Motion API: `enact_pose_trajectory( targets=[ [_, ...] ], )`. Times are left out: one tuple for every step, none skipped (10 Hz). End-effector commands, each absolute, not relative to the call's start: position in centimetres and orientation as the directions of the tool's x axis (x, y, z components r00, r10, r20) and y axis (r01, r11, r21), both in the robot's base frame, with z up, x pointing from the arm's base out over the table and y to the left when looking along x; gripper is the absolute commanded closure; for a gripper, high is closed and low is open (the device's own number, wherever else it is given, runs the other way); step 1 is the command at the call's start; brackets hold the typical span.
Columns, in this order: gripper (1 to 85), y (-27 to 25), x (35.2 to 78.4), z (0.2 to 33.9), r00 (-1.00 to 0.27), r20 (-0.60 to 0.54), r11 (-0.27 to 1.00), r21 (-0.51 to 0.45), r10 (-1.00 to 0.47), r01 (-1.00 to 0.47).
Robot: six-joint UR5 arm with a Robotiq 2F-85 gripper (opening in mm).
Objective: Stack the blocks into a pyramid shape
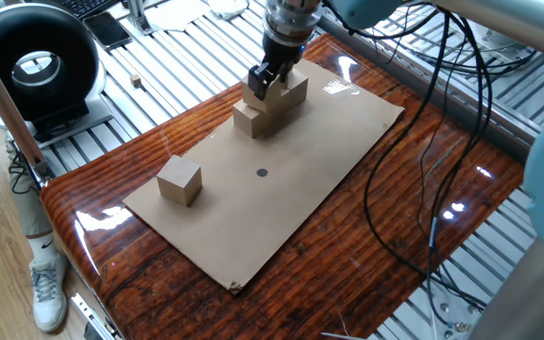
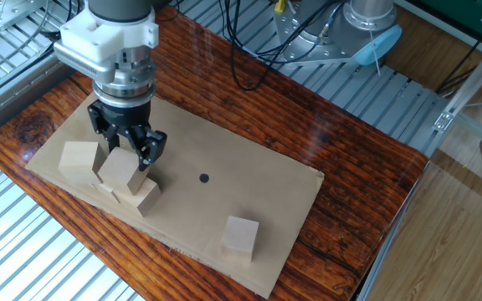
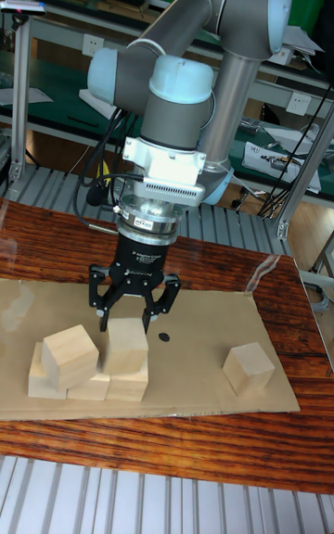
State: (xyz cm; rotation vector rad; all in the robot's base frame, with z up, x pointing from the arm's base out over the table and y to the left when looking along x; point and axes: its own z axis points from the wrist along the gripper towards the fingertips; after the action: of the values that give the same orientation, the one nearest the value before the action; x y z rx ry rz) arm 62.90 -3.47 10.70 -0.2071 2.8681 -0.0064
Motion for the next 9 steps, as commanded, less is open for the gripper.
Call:
enact_pose_trajectory(
  targets=[
    [18.7, -3.1, 63.4, 10.6, -0.952, -0.274, 0.990, -0.001, -0.138, -0.143],
    [14.3, -3.1, 63.4, 10.6, -0.950, -0.277, 0.989, -0.002, -0.143, -0.149],
    [11.7, -3.3, 63.5, 10.6, -0.948, -0.278, 0.988, -0.011, -0.151, -0.154],
    [10.7, -3.4, 63.5, 10.7, -0.948, -0.278, 0.988, -0.015, -0.154, -0.156],
    [10.7, -3.3, 63.1, 10.8, -0.950, -0.273, 0.988, -0.010, -0.150, -0.153],
    [10.7, -3.1, 62.1, 11.2, -0.955, -0.260, 0.989, 0.004, -0.144, -0.151],
    [11.0, -3.0, 61.2, 11.7, -0.957, -0.253, 0.989, 0.011, -0.142, -0.149],
    [11.0, -2.7, 60.6, 12.1, -0.957, -0.252, 0.988, 0.020, -0.143, -0.152],
    [11.0, -2.7, 60.4, 12.3, -0.954, -0.256, 0.986, 0.016, -0.156, -0.165]
  ],
)
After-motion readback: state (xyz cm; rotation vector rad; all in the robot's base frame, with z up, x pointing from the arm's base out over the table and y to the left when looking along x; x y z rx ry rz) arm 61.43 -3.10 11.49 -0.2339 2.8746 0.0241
